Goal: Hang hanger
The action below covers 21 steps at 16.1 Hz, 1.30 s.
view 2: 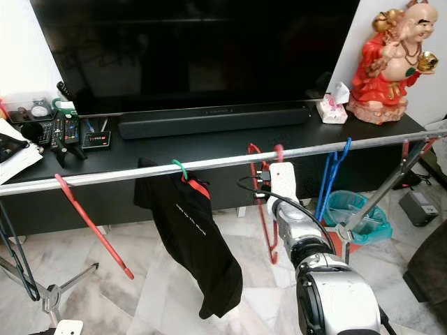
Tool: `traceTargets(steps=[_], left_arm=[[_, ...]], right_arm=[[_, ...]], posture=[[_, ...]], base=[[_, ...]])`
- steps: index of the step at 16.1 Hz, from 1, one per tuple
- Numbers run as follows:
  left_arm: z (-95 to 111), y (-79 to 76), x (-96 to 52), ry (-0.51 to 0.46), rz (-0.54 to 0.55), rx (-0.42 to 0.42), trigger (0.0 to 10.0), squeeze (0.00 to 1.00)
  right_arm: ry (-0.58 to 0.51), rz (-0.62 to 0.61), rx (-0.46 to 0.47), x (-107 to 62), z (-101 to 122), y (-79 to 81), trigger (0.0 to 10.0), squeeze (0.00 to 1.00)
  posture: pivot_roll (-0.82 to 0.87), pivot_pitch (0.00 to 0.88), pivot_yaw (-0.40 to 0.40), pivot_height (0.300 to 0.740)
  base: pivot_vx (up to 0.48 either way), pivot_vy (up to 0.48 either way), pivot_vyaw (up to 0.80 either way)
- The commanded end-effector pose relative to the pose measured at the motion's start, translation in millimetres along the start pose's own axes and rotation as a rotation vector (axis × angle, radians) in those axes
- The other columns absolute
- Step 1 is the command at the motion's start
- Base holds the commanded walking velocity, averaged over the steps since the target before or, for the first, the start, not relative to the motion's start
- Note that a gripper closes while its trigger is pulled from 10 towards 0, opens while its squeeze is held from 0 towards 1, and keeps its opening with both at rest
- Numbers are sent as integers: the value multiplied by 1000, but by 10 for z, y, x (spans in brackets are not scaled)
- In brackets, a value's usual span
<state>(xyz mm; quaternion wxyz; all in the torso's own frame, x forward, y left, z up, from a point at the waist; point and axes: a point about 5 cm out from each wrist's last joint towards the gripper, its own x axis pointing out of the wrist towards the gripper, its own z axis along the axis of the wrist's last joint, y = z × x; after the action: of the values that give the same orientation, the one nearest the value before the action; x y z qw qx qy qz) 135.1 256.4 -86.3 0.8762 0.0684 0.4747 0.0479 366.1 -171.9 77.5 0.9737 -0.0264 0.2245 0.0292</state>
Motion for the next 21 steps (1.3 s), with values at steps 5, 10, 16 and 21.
traceTargets(steps=[5, 10, 16, 21], left_arm=[[-43, 18, -11, 21, -1, 10, 10000, 0], [-41, 13, -10, 20, -8, 19, 10000, 0], [-37, 4, -7, 22, -14, 28, 10000, 0], [-21, 0, -3, 19, -14, 34, 10000, 0]], right_arm=[[-63, -2, 8, -6, 36, 15, 10000, 1000], [-171, -62, -12, -58, 21, -67, 10000, 1000], [-355, -73, -80, -392, -211, -138, 10000, 1000], [-191, -259, 11, -486, -683, -327, 10000, 1000]], posture=[[49, 23, -27, 740], [43, 22, -28, 740], [23, 11, -42, 740], [24, 0, -40, 740]], base=[[0, 0, 0], [0, 0, 0], [0, 0, 0], [0, 0, 0]])
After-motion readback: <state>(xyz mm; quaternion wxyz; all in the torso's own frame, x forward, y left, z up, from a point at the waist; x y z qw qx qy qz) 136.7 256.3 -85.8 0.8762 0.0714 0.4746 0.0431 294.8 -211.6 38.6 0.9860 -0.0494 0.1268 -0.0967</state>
